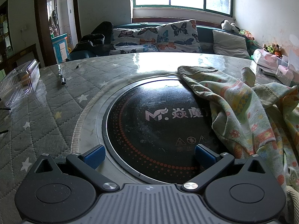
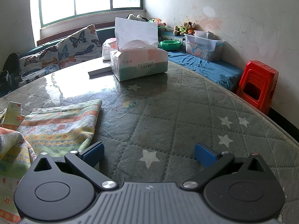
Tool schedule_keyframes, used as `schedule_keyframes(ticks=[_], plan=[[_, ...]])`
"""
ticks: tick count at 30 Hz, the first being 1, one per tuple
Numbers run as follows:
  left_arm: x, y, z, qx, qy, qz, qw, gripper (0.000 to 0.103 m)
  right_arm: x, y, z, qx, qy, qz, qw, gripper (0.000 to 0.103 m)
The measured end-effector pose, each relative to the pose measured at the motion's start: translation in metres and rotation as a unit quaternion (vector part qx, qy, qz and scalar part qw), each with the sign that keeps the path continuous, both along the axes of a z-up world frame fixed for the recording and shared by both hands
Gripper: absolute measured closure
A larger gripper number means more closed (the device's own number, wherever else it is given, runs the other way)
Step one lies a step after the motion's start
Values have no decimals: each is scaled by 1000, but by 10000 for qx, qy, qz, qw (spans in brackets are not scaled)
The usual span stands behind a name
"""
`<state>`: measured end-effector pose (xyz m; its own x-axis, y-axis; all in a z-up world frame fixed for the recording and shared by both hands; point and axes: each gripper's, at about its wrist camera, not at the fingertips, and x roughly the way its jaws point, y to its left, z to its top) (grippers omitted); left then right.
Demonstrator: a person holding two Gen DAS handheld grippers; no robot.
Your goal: Fold clothes
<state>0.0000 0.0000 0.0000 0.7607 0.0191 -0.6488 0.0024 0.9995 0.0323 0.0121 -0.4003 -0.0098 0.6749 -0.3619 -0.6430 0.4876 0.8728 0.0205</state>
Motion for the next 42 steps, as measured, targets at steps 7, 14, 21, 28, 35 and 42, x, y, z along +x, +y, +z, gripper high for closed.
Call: schedule_keyframes(ticks=[7,14,21,28,35,42], plan=[[0,0,0,-17,-5,2,10000,0,0,0,0,4,-4,0,10000,0],[0,0,0,-10,-6,-12,10000,0,0,0,0,2,1,2,10000,0],[-1,1,0,-3,-4,-3,10000,0,0,0,1,4,5,4,10000,0],[-1,-1,1,9,6,-14,10000,0,0,1,0,14,5,5,10000,0],[-2,-1,2,23,26,-14,10000,0,-8,2,2,32,14,151,9999,0],[-6,-3,3,60,63,-19,10000,0,-19,7,5,39,31,346,9994,0]])
